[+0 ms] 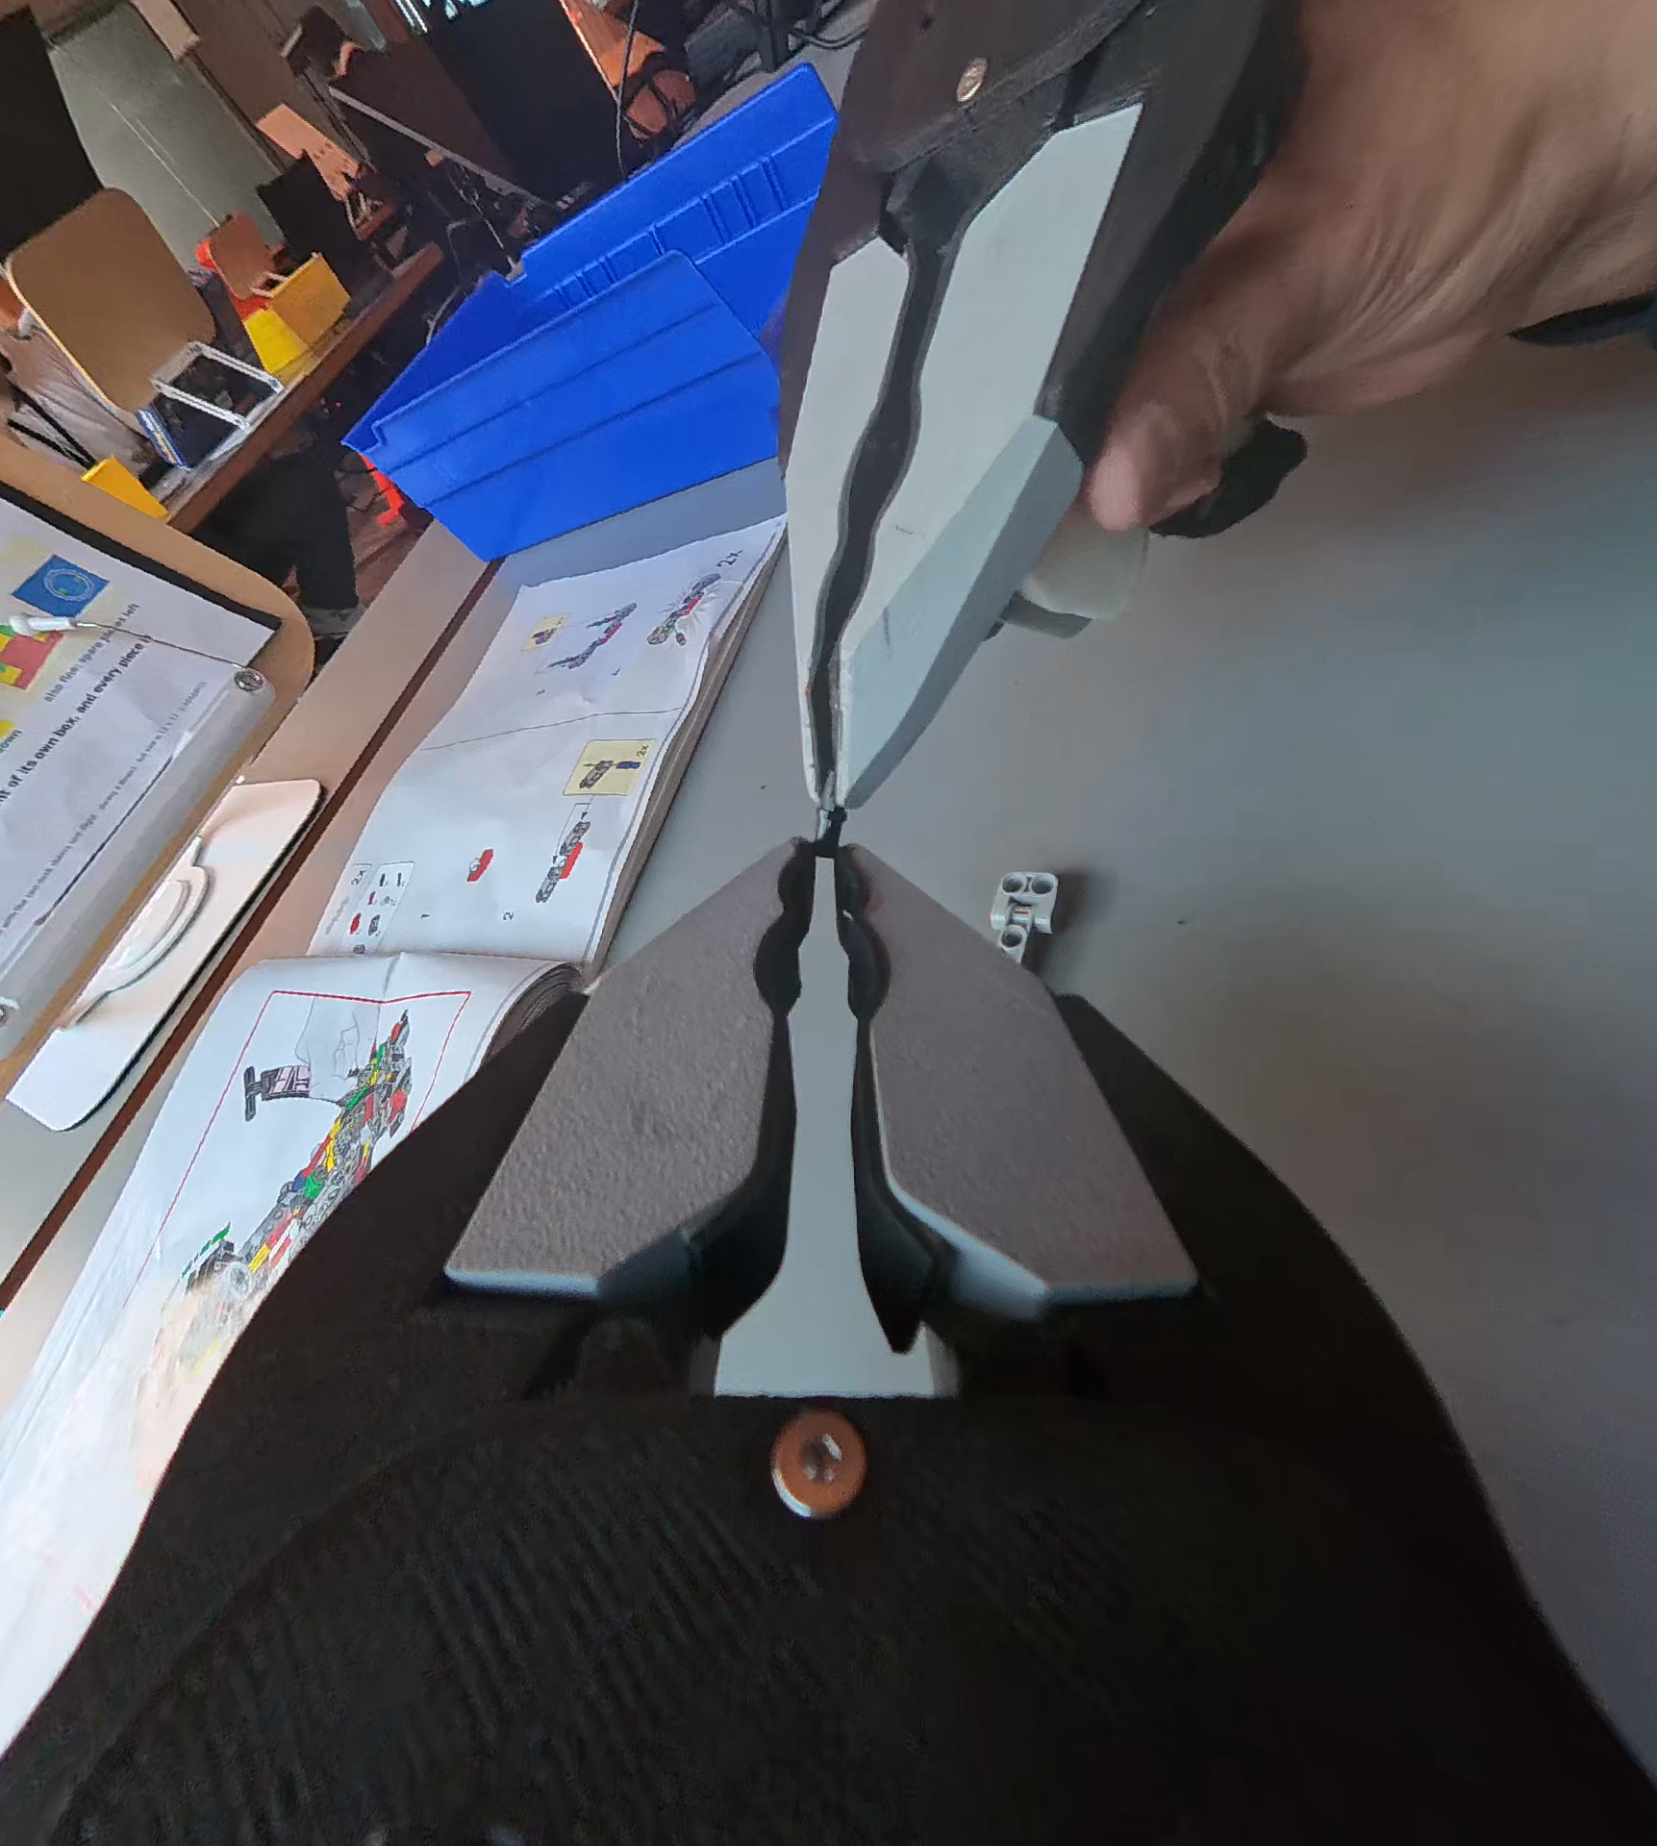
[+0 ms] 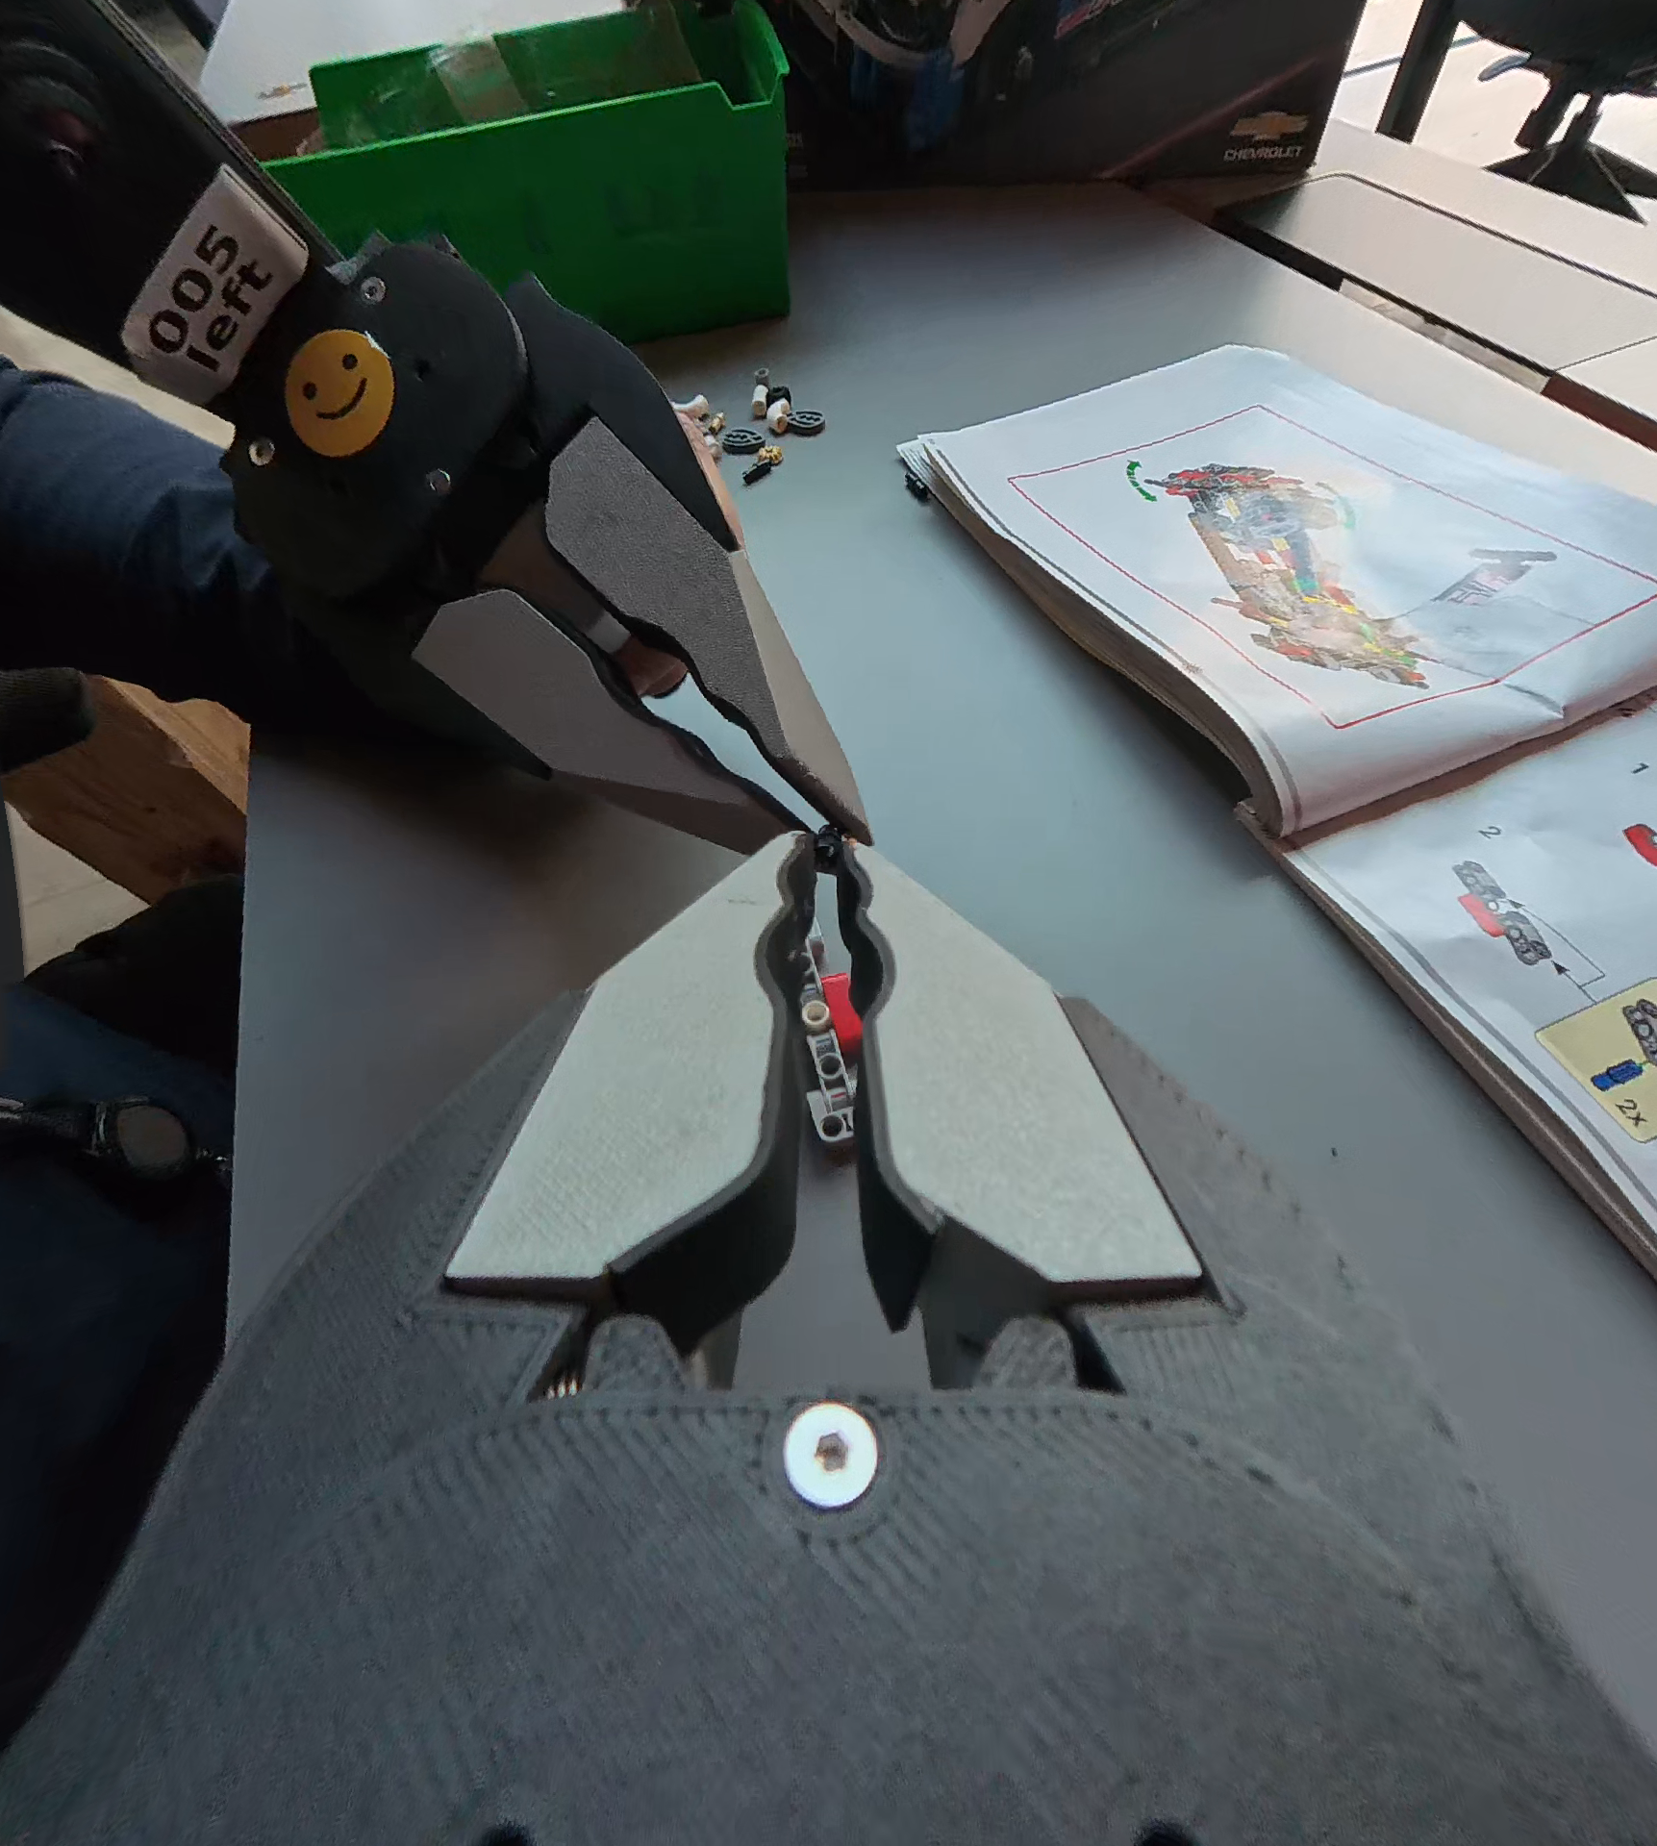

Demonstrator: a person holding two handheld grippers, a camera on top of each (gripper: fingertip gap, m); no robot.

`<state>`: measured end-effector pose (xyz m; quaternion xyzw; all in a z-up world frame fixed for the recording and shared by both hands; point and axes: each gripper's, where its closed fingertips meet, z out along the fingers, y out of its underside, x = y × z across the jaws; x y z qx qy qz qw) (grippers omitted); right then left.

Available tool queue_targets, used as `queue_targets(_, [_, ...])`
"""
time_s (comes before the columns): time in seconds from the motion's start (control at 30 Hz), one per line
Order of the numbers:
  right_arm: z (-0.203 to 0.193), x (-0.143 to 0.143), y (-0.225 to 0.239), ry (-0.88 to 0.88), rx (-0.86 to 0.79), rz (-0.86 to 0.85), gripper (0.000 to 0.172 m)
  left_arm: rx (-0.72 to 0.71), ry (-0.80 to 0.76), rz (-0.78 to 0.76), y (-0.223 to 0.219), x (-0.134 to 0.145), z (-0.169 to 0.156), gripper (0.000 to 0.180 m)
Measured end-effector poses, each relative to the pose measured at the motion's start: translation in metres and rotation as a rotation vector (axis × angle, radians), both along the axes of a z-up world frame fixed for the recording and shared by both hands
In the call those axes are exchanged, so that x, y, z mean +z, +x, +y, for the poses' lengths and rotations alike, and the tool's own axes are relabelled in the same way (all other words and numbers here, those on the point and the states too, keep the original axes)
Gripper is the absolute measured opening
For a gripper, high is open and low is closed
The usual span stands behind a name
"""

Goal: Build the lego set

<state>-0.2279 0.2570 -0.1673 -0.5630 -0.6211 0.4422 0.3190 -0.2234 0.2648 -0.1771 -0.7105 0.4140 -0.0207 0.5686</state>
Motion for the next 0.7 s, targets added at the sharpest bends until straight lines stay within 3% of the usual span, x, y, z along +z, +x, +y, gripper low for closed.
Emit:
queue_targets(0.13, [0.001, -0.013, 0.003, 0.094, 0.005, -0.116, 0.001, -0.017, -0.103, -0.033, 0.003, -0.014, 0.0, 0.002])
queue_targets(0.27, [0.003, -0.026, 0.015, 0.198, 0.068, -0.256, 0.001, -0.081, -0.3, -0.088, 0.007, -0.034, -0.007, 0.024])
queue_targets(0.4, [0.0, -0.042, 0.027, 0.281, 0.172, -0.403, 0.001, -0.133, -0.465, -0.029, 0.011, -0.059, -0.016, 0.03])
queue_targets(0.7, [-0.008, -0.062, 0.024, 0.416, 0.307, -0.551, 0.001, -0.178, -0.604, -0.042, 0.012, -0.07, -0.016, 0.014])
